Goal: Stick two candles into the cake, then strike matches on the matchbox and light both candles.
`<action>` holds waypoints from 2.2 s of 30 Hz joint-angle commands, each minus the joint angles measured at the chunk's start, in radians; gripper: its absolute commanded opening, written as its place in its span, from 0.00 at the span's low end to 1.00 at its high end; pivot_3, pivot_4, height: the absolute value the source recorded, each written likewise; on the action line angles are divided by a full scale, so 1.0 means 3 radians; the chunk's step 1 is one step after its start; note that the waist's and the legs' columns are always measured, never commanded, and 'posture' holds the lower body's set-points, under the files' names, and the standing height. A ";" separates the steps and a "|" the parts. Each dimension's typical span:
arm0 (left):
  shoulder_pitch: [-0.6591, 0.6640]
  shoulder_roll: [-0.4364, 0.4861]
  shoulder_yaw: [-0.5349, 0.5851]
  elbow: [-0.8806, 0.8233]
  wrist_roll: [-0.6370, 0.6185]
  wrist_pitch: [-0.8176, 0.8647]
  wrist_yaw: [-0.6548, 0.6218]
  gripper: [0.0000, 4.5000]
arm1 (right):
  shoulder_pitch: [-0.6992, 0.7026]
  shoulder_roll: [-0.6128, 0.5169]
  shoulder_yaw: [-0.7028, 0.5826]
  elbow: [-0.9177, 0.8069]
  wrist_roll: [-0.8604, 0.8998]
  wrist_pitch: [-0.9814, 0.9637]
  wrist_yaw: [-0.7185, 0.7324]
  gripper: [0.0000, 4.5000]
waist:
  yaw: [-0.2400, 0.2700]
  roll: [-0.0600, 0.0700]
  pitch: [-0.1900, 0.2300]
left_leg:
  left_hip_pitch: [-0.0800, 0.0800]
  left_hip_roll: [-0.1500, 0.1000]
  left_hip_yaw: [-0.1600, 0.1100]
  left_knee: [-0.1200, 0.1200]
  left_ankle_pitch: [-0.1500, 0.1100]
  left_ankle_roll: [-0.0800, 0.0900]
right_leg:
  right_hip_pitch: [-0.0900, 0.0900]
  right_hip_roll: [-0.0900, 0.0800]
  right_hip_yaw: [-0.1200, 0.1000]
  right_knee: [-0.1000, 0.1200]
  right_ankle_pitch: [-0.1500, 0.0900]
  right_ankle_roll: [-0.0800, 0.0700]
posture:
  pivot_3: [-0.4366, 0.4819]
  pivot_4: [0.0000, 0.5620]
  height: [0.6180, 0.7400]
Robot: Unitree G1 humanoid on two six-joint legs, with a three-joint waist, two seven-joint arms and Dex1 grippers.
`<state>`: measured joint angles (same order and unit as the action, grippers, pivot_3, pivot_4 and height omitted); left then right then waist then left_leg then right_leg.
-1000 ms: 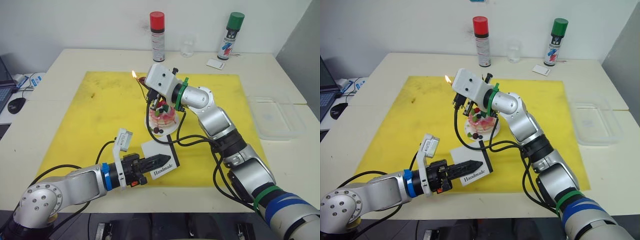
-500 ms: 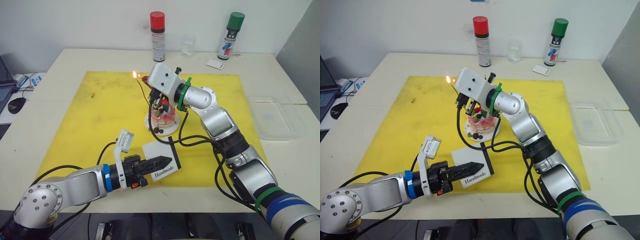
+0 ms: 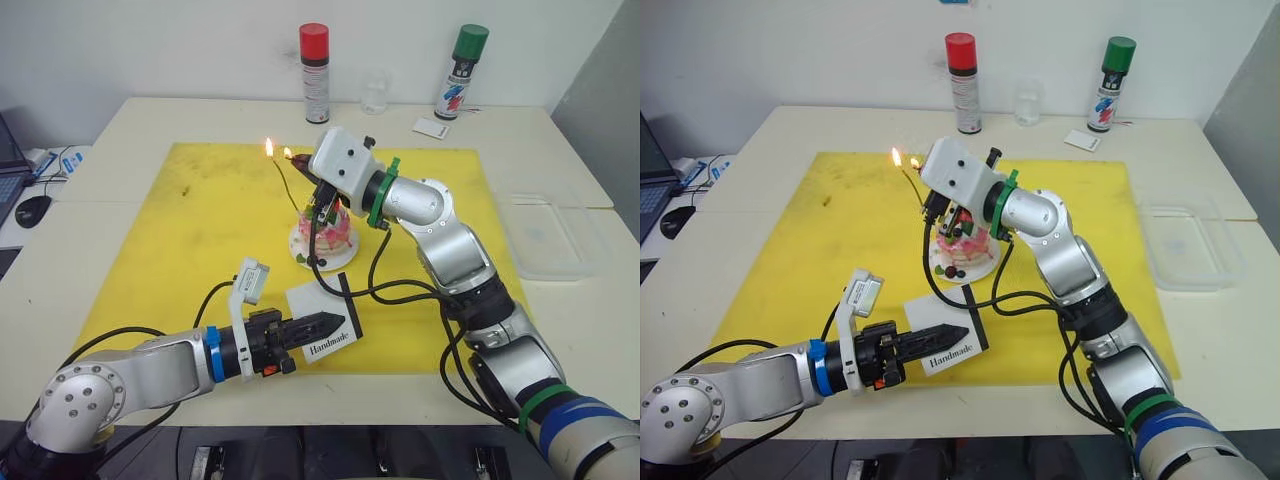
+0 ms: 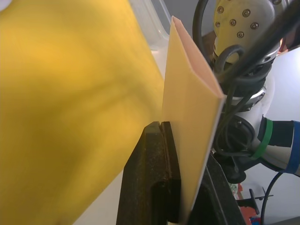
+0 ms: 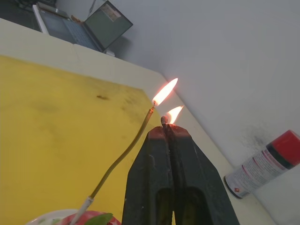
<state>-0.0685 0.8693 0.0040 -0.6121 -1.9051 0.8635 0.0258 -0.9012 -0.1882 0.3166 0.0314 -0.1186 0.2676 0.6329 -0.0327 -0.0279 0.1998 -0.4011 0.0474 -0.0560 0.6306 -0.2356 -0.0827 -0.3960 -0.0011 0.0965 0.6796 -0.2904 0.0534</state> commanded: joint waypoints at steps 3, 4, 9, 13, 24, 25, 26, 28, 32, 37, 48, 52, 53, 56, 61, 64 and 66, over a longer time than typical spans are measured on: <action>-0.0036 0.0001 -0.0020 -0.0008 -0.0021 0.0009 -0.0064 0.00 | 0.0118 -0.0132 -0.0118 -0.0366 0.0131 -0.0032 0.0100 0.00 | 0.0000 0.0000 0.0000 | 0.0000 0.0000 0.0000 0.0000 0.0000 0.0000 | 0.0000 0.0000 0.0000 0.0000 0.0000 0.0000 | 0.48 0.27 1.00; -0.0036 -0.0002 -0.0021 -0.0006 -0.0018 0.0010 -0.0065 0.00 | 0.0140 -0.0164 -0.0137 -0.0401 0.0152 -0.0075 0.0113 0.00 | 0.0000 0.0000 0.0000 | 0.0000 0.0000 0.0000 0.0000 0.0000 0.0000 | 0.0000 0.0000 0.0000 0.0000 0.0000 0.0000 | 0.48 0.27 1.00; -0.0049 -0.0009 -0.0023 0.0007 0.0017 0.0020 -0.0083 0.00 | 0.0266 -0.0312 -0.0258 -0.0578 0.0251 -0.0118 0.0151 0.00 | 0.0000 0.0000 0.0000 | 0.0000 0.0000 0.0000 0.0000 0.0000 0.0000 | 0.0001 0.0000 0.0000 0.0000 0.0000 0.0000 | 0.48 0.27 1.00; -0.0061 -0.0005 -0.0026 0.0023 0.0034 0.0034 -0.0116 0.00 | 0.0359 -0.0422 -0.0335 -0.0660 0.0285 -0.0182 0.0150 0.00 | 0.0000 0.0000 0.0000 | 0.0000 0.0000 0.0000 0.0000 0.0000 0.0000 | 0.0001 0.0000 0.0000 0.0000 0.0000 0.0000 | 0.48 0.27 1.00; -0.0063 -0.0015 -0.0041 0.0044 0.0089 0.0080 -0.0192 0.00 | 0.1255 -0.1062 -0.0917 -0.1147 0.0611 -0.0125 0.0263 0.00 | 0.0013 -0.0001 0.0000 | 0.0001 -0.0002 0.0003 0.0001 0.0000 0.0000 | 0.0005 -0.0004 0.0002 -0.0004 -0.0001 0.0001 | 0.48 0.27 1.00; -0.0070 -0.0028 -0.0055 0.0049 0.0100 0.0081 -0.0198 0.00 | 0.1324 -0.1086 -0.1016 -0.1119 0.0616 -0.0057 0.0179 0.00 | 0.0011 -0.0001 0.0000 | 0.0001 -0.0002 0.0003 0.0001 0.0000 0.0000 | 0.0005 -0.0003 0.0002 -0.0003 -0.0001 0.0001 | 0.48 0.27 1.00; -0.0074 -0.0036 -0.0064 0.0052 0.0108 0.0081 -0.0202 0.00 | 0.1368 -0.1100 -0.1081 -0.1100 0.0624 -0.0005 0.0117 0.00 | 0.0000 -0.0001 0.0000 | 0.0002 -0.0002 0.0003 0.0001 0.0000 0.0000 | 0.0005 -0.0003 0.0002 -0.0002 -0.0001 0.0001 | 0.48 0.27 1.00; -0.0094 -0.0065 -0.0098 0.0068 0.0133 0.0091 -0.0229 0.00 | 0.1451 -0.1141 -0.1256 -0.0967 0.0575 0.0111 -0.0058 0.00 | -0.0009 -0.0001 0.0000 | 0.0004 -0.0001 0.0003 0.0001 0.0001 0.0001 | 0.0004 0.0000 0.0004 -0.0001 -0.0001 0.0001 | 0.48 0.27 1.00; -0.0157 -0.0126 -0.0163 0.0118 0.0197 0.0111 -0.0276 0.00 | 0.1471 -0.1202 -0.1478 -0.0646 0.0560 0.0272 -0.0306 0.00 | -0.0003 -0.0001 0.0000 | 0.0004 -0.0002 0.0006 0.0004 0.0001 0.0001 | 0.0005 0.0000 0.0007 0.0000 -0.0001 0.0001 | 0.48 0.27 1.00; -0.0253 -0.0198 -0.0226 0.0184 0.0249 0.0134 -0.0296 0.00 | 0.1293 -0.1250 -0.1757 -0.0132 0.0446 0.0776 -0.0846 0.00 | -0.0003 -0.0001 0.0000 | 0.0003 -0.0002 0.0007 0.0004 0.0001 0.0001 | 0.0004 0.0000 0.0008 0.0000 -0.0001 0.0001 | 0.48 0.27 1.00; -0.0292 -0.0274 -0.0230 0.0237 0.0301 0.0171 -0.0326 0.00 | 0.1050 -0.1397 -0.1955 0.0504 0.0383 0.1037 -0.1376 0.00 | -0.0007 0.0000 0.0000 | 0.0002 -0.0003 0.0009 0.0002 0.0001 0.0001 | 0.0003 0.0000 0.0009 0.0000 0.0000 0.0001 | 0.48 0.27 1.00; -0.0279 -0.0279 -0.0215 0.0233 0.0310 0.0173 -0.0322 0.00 | 0.0996 -0.1412 -0.2032 0.0597 0.0423 0.1049 -0.1492 0.05 | -0.0003 0.0000 0.0000 | 0.0002 -0.0003 0.0009 0.0002 0.0001 0.0001 | 0.0003 -0.0001 0.0009 0.0000 0.0000 0.0001 | 0.48 0.27 1.00; -0.0278 -0.0279 -0.0212 0.0235 0.0313 0.0171 -0.0321 0.00 | 0.0983 -0.1415 -0.2045 0.0612 0.0428 0.1031 -0.1512 0.10 | -0.0003 0.0000 0.0000 | 0.0002 -0.0003 0.0009 0.0002 0.0001 0.0001 | 0.0003 -0.0001 0.0009 0.0000 0.0000 0.0001 | 0.48 0.27 1.00; -0.0278 -0.0281 -0.0211 0.0234 0.0313 0.0168 -0.0315 0.00 | 0.0970 -0.1434 -0.2036 0.0643 0.0423 0.0989 -0.1540 0.28 | -0.0004 0.0000 0.0000 | 0.0002 -0.0003 0.0009 0.0002 0.0001 0.0001 | 0.0003 -0.0001 0.0009 0.0000 0.0000 0.0001 | 0.48 0.27 1.00; -0.0268 -0.0279 -0.0206 0.0221 0.0307 0.0165 -0.0315 0.00 | 0.0965 -0.1443 -0.2040 0.0631 0.0414 0.0915 -0.1618 0.68 | -0.0003 0.0000 0.0000 | 0.0002 -0.0003 0.0009 0.0002 0.0001 0.0001 | 0.0003 0.0000 0.0009 0.0000 0.0000 0.0001 | 0.48 0.27 1.00; -0.0268 -0.0273 -0.0204 0.0223 0.0301 0.0169 -0.0318 0.00 | 0.0934 -0.1428 -0.2023 0.0602 0.0451 0.0809 -0.1586 0.91 | -0.0004 0.0000 0.0000 | 0.0002 -0.0003 0.0009 0.0002 0.0001 0.0001 | 0.0003 -0.0001 0.0010 0.0000 0.0000 0.0001 | 0.48 0.27 1.00; -0.0271 -0.0266 -0.0200 0.0228 0.0297 0.0173 -0.0321 0.00 | 0.0911 -0.1392 -0.1962 0.0571 0.0481 0.0686 -0.1514 0.99 | -0.0006 0.0000 -0.0001 | 0.0002 -0.0003 0.0009 0.0003 0.0001 0.0001 | 0.0003 0.0000 0.0010 0.0001 0.0000 0.0001 | 0.48 0.27 1.00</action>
<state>-0.1509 0.7885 -0.0737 -0.5226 -1.8080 0.9140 -0.0580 -0.6051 -0.5991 -0.2635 0.2411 0.0158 0.5227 0.1701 -0.0344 -0.0279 0.1996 -0.4004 0.0466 -0.0533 0.6314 -0.2352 -0.0822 -0.3952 -0.0013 0.0993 0.6797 -0.2905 0.0539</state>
